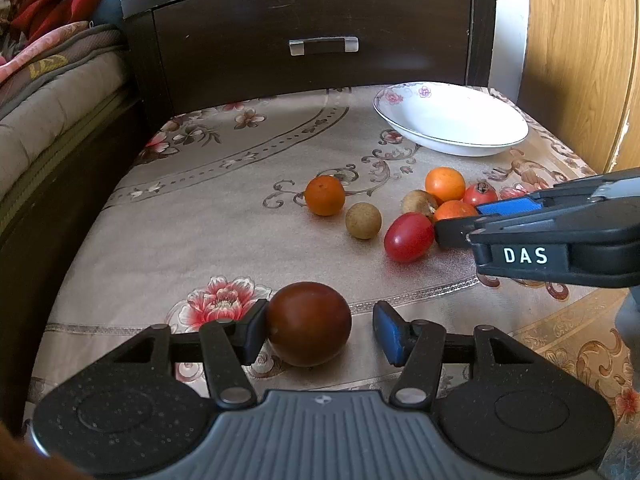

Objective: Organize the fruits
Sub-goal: 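Grasp the dark red tomato with the left tool while the right tool grasps a tangerine, then lift both held fruits and carry them over the white bowl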

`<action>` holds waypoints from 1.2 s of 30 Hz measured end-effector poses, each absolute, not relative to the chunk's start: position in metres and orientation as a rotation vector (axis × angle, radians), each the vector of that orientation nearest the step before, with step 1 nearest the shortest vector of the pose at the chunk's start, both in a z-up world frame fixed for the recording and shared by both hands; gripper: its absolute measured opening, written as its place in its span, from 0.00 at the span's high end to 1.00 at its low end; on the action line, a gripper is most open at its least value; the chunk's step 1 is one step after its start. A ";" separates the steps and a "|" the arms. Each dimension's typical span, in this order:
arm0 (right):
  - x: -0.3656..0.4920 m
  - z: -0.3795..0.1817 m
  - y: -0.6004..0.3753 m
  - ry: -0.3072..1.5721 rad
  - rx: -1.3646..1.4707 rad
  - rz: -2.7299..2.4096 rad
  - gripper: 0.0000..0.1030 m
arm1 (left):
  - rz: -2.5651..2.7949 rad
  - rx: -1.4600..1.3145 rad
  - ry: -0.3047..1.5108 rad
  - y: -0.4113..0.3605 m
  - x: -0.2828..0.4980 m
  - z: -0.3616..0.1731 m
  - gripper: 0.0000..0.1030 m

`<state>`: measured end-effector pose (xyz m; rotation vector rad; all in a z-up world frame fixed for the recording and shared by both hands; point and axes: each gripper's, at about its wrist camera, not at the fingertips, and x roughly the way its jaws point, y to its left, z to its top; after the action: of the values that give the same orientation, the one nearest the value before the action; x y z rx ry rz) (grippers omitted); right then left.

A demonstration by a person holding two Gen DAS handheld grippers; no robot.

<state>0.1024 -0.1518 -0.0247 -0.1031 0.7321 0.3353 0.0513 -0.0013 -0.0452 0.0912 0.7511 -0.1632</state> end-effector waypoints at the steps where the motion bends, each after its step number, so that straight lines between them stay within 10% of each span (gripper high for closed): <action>1: 0.102 -0.025 -0.151 0.730 -0.105 0.337 0.72 | -0.164 0.092 0.751 -0.001 0.051 -0.045 0.39; 36: 0.076 -0.016 -0.161 0.813 -0.165 0.363 0.74 | -0.172 0.126 0.787 0.003 0.045 -0.040 0.53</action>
<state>0.0757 -0.1612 -0.0164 -0.1650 0.8131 0.3632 0.0454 0.0026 -0.0405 0.1263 0.7868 -0.1719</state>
